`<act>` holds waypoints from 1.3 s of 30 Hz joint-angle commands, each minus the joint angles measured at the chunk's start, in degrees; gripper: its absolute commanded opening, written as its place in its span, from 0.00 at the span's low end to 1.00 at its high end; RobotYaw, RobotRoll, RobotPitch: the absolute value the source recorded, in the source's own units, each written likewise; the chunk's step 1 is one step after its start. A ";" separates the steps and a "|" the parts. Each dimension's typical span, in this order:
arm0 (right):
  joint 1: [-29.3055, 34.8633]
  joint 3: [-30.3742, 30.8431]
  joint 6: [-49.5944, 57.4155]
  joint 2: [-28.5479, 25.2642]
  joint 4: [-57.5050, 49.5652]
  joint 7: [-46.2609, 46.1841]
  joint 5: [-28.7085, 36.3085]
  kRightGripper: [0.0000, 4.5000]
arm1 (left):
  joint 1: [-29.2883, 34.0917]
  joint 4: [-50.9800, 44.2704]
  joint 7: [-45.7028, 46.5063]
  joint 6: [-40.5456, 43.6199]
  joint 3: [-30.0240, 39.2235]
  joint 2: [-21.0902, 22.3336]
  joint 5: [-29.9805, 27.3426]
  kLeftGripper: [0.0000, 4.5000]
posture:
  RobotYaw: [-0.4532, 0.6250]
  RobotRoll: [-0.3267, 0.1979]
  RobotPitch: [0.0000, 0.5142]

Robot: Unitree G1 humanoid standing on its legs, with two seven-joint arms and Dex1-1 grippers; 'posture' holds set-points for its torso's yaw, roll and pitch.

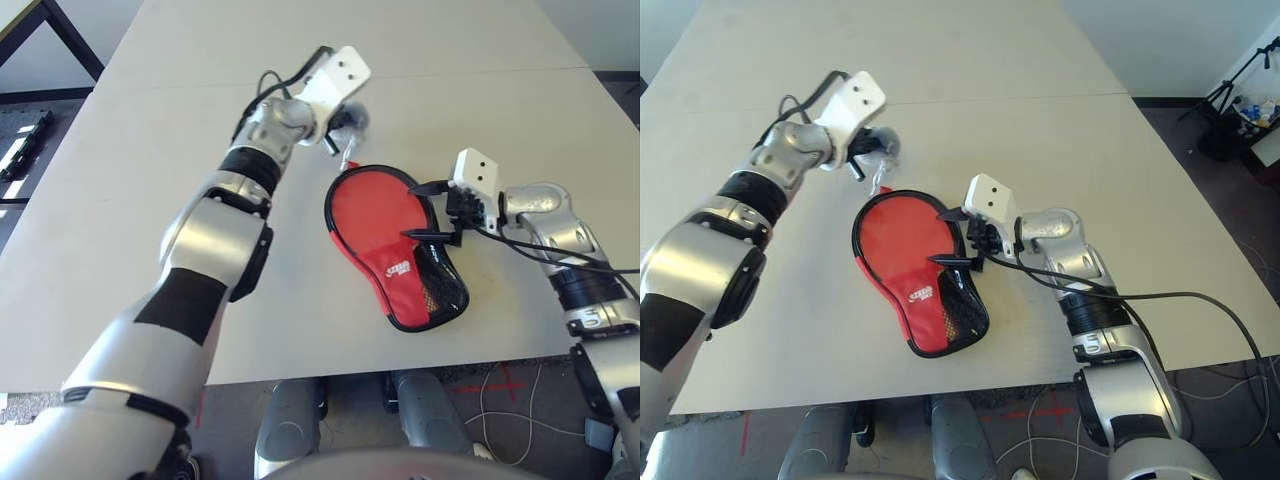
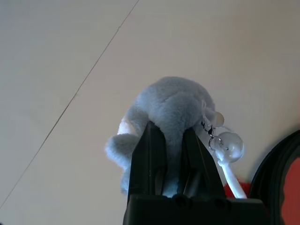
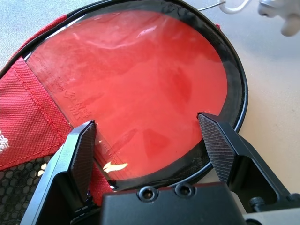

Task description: Store the ping-pong paddle in its case and zip it.

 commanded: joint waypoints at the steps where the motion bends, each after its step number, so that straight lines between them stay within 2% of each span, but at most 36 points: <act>1: 3.95 3.74 2.45 -0.27 1.21 0.50 -2.41 1.00 | -2.64 0.35 1.42 -1.94 1.20 -3.26 0.25 0.03 | 0.28 0.62 0.46; 12: 4.76 3.60 3.55 0.07 -0.32 -0.48 -2.40 1.00 | -2.57 0.13 -0.87 -2.98 2.23 -8.59 -0.51 0.03 | 0.26 0.62 0.45; 15: 5.22 3.45 3.49 0.12 -0.55 -1.01 -2.34 1.00 | -1.13 -0.84 -8.66 -2.26 3.88 -10.61 -3.09 0.25 | 0.26 0.62 0.45; 25: 4.98 3.65 3.12 0.50 0.33 -1.65 -2.57 1.00 | -2.57 -3.33 -11.41 -1.50 7.77 -10.95 -5.89 0.98 | 0.28 0.62 0.43; 30: 4.70 3.77 2.97 0.99 0.68 -1.88 -2.65 1.00 | -3.62 -5.06 -12.57 -1.47 8.64 -9.31 -6.74 0.99 | 0.29 0.62 0.42; 34: 4.83 3.89 2.87 1.15 0.59 -1.84 -2.61 1.00 | -3.74 -6.37 -14.43 -1.33 8.81 -6.22 -6.77 0.99 | 0.30 0.62 0.42; 39: 5.26 3.96 2.66 1.40 0.50 -1.92 -2.54 1.00 | -0.97 -9.65 -18.12 -1.31 7.55 0.78 -5.38 0.99 | 0.31 0.62 0.42</act>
